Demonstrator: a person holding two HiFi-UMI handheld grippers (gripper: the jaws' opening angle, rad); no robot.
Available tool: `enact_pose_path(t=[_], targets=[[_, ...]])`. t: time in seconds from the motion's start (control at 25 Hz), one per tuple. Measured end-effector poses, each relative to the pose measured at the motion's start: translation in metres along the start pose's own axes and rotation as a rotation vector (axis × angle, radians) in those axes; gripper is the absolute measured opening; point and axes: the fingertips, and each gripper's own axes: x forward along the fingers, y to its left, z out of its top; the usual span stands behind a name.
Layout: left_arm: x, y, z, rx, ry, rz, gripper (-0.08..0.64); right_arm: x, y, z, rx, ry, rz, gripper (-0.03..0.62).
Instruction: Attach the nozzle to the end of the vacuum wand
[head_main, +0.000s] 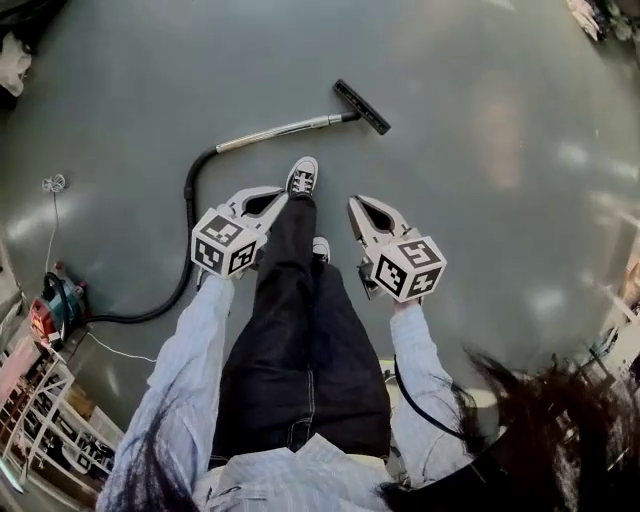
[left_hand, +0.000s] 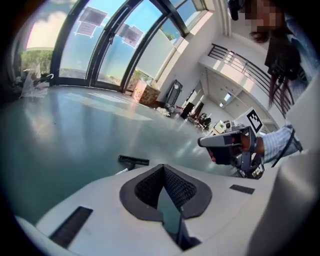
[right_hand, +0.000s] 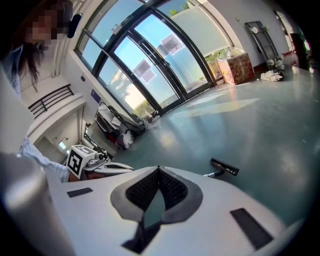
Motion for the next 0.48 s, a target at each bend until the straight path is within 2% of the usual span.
enact_pose_path(t=[0.12,0.28,0.36,0.48], targets=[[-0.056,-0.060,0.012,-0.105,-0.075,0.014,0.005,-0.059,0.052,0.012,-0.022,0.009,0.005,0.005],[-0.128,-0.130,0.038,-0.197,-0.187,0.060,0.005,-0.140,0.102,0.026,-0.040,0.022,0.005,0.005],[-0.154,-0.158,0.048,-0.188,-0.211,0.067,0.005,-0.167,0.117,0.026,-0.048,0.027,0.005,0.005],[-0.193,-0.182,0.051,-0.126,-0.216,0.093,0.005,-0.184,0.139,0.018,-0.039,0.037,0.020,0.005]])
